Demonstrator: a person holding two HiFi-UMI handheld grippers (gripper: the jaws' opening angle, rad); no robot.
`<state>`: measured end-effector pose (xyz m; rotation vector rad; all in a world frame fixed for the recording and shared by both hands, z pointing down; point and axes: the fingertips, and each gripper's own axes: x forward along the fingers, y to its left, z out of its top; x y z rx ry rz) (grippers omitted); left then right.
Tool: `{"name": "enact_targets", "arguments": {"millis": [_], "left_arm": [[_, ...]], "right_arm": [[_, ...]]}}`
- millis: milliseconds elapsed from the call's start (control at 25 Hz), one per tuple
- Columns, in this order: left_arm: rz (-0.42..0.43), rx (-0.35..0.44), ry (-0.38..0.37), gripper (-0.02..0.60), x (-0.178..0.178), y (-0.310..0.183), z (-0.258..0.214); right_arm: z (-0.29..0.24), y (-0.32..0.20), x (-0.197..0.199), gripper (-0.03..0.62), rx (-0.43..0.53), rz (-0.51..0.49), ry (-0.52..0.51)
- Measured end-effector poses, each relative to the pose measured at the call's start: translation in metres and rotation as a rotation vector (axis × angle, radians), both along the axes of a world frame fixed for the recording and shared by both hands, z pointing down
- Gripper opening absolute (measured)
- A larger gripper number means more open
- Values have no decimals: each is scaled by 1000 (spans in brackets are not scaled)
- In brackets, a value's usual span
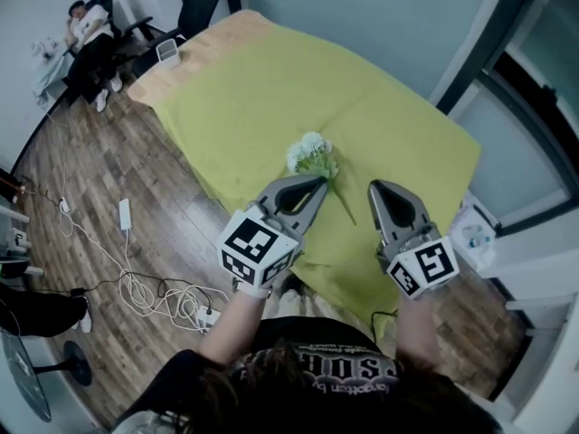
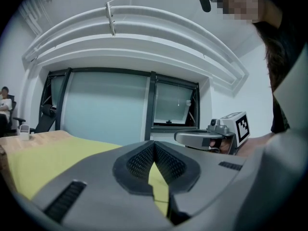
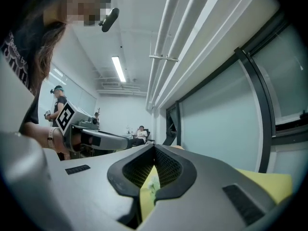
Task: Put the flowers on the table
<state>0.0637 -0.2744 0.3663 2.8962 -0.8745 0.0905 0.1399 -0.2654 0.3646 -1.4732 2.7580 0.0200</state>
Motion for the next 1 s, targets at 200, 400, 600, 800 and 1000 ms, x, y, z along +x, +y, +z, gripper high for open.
{"name": "enact_targets", "arguments": {"millis": [200,400,600,800,1000], "left_arm": [[-18,13,5,-2,4,16,-5],[-22,25,8,-1,6,30,-13],[-38,41,0,-2,4,40,-14],[-56,54,-14,-2,1,44,-13],[-51,61,-17,-1,3,48,-14]], "right_arm": [[-6,19,0,31,19,-20,3],[-13,33,-3,31,16,-47,-35],[-17,42,-5,31,22,-56,-29],[-18,49,-6,31,31,-59,-13],[-18,50,-4,31,35,-38,1]]}}
